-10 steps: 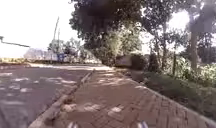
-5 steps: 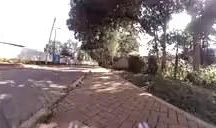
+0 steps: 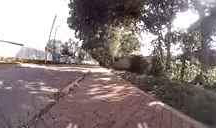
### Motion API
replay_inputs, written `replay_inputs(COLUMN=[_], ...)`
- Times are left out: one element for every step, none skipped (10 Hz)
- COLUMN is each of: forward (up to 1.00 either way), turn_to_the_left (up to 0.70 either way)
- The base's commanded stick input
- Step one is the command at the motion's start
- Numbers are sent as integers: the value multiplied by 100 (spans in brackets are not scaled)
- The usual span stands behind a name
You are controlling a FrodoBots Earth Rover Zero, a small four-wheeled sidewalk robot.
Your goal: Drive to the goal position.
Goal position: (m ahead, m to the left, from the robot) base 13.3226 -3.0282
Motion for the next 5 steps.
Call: replay_inputs(forward=[100, 100, 100, 100, 100], turn_to_the_left=[0, 0, 0, 0, 0])
